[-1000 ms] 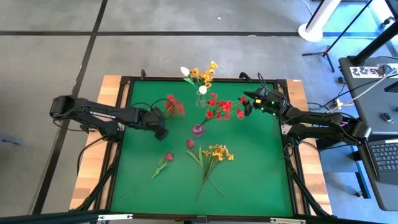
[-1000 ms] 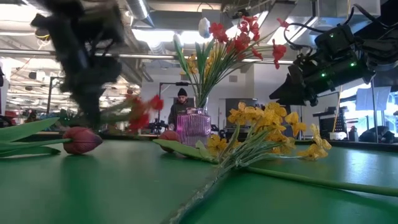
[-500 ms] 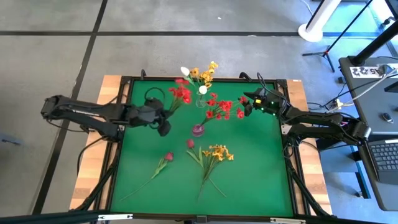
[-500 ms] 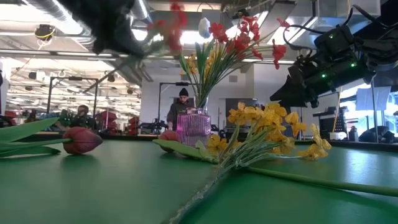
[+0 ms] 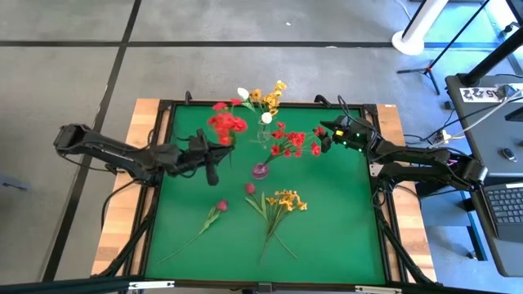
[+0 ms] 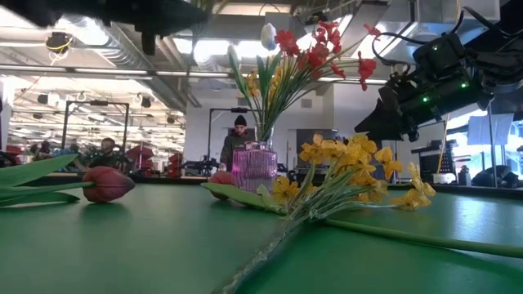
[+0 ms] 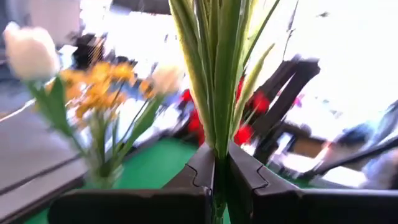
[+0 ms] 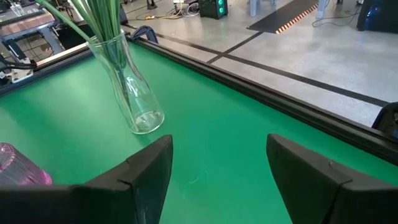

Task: Sort flowers into vase by color
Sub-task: Put the red flowers into the violet vase

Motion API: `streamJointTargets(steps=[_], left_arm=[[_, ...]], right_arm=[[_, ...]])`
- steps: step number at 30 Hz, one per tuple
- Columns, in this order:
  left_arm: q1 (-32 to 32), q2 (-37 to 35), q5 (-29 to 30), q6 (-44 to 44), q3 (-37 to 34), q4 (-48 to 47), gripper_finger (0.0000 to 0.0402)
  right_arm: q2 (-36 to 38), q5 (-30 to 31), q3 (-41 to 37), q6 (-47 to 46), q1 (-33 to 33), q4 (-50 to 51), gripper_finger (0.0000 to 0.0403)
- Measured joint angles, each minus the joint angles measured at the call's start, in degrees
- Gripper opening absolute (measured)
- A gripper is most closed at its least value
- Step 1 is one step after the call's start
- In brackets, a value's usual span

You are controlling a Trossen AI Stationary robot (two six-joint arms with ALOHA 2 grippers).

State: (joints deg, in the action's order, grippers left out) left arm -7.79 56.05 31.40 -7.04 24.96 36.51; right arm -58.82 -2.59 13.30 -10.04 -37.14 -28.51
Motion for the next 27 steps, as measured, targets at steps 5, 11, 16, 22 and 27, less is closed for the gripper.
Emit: streamJointTargets(steps=[5, 11, 16, 22, 27], left_arm=[[2.1, 2.5, -8.6, 1.7, -6.9, 21.0, 0.001], [4.4, 6.6, -11.9, 1.7, -7.0, 25.5, 0.001], [5.6, 11.7, -14.4, 1.7, -7.0, 31.5, 0.001], [7.0, 18.2, -17.4, 1.1, -7.0, 37.7, 0.0011], [8.0, 23.0, -19.1, -0.2, -4.9, 39.5, 0.0011]], right_arm=[[0.0, 0.0, 0.0, 0.0, 0.0, -0.1, 0.0256], [0.0, 0.0, 0.0, 0.0, 0.0, -0.2, 0.0256], [0.0, 0.0, 0.0, 0.0, 0.0, -0.2, 0.0256], [0.0, 0.1, 0.0, 0.0, 0.0, -1.3, 0.0256], [0.0, 0.2, 0.0, 0.0, 0.0, -1.4, 0.0256]])
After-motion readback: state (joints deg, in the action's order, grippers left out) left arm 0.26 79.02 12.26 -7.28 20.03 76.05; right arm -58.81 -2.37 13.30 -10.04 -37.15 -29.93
